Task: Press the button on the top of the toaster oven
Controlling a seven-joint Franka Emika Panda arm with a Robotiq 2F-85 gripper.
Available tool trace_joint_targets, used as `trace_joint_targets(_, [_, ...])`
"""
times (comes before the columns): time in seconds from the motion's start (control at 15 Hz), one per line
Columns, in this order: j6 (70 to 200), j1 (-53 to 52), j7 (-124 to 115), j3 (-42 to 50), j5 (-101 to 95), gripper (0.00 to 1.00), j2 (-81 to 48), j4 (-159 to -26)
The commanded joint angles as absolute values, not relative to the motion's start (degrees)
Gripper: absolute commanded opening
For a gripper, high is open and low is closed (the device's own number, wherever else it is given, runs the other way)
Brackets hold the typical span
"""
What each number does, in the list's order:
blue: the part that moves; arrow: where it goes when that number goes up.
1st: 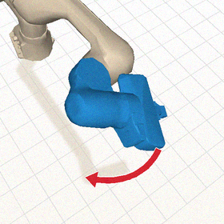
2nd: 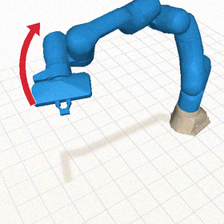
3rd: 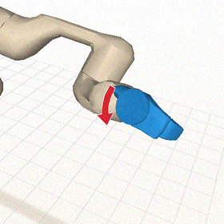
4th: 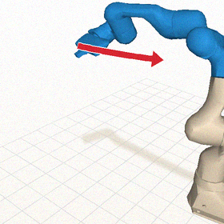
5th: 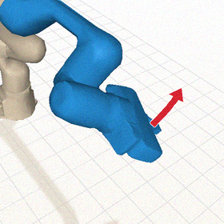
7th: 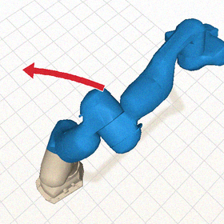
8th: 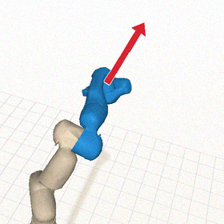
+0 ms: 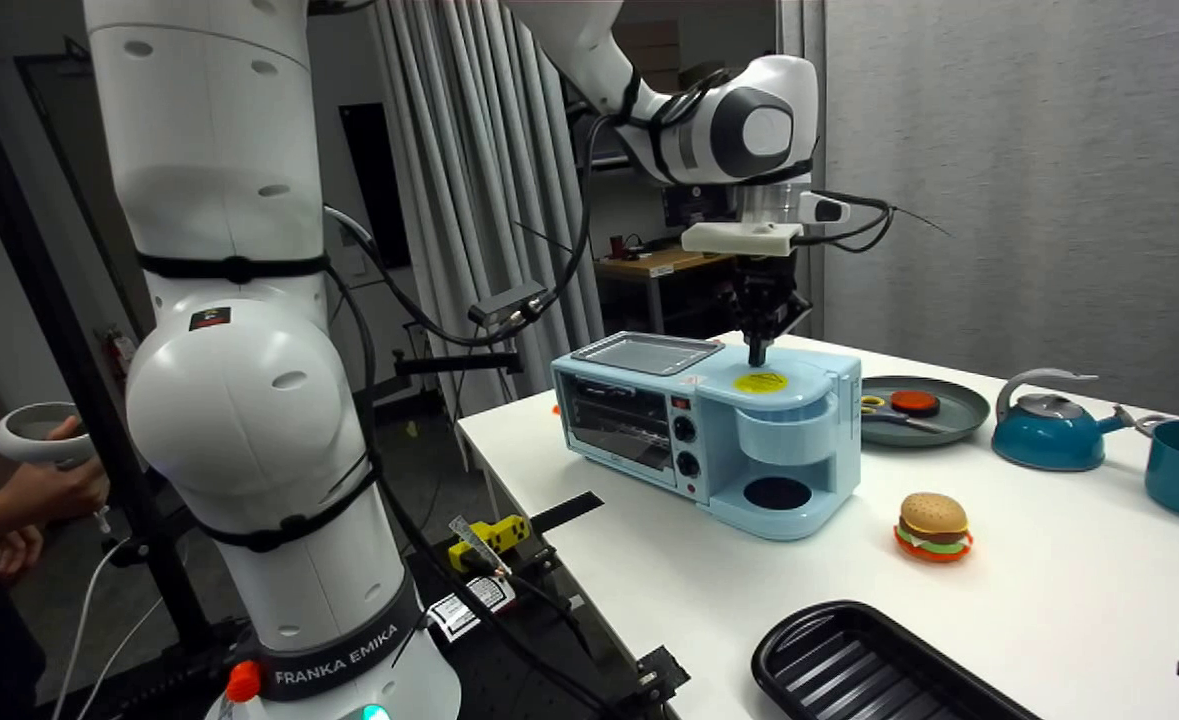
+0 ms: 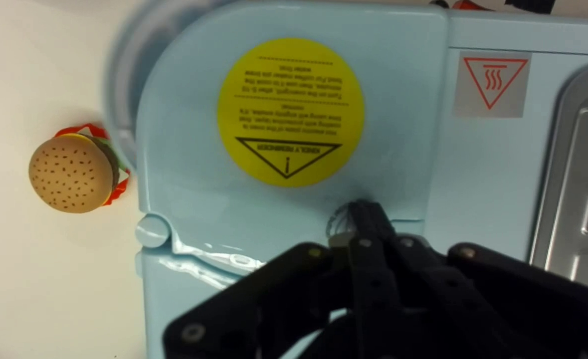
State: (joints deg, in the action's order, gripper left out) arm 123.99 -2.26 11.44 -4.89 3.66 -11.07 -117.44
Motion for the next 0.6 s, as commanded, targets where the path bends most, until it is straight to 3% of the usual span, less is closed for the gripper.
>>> trace_joint_targets(0.0, [127.9, -1.4, 15.1, -4.9, 6.7, 0.00, -13.8, -121.5])
trace_joint_targets(0.53, [125.6, -2.4, 13.8, -5.2, 5.4, 0.00, -11.6, -121.5])
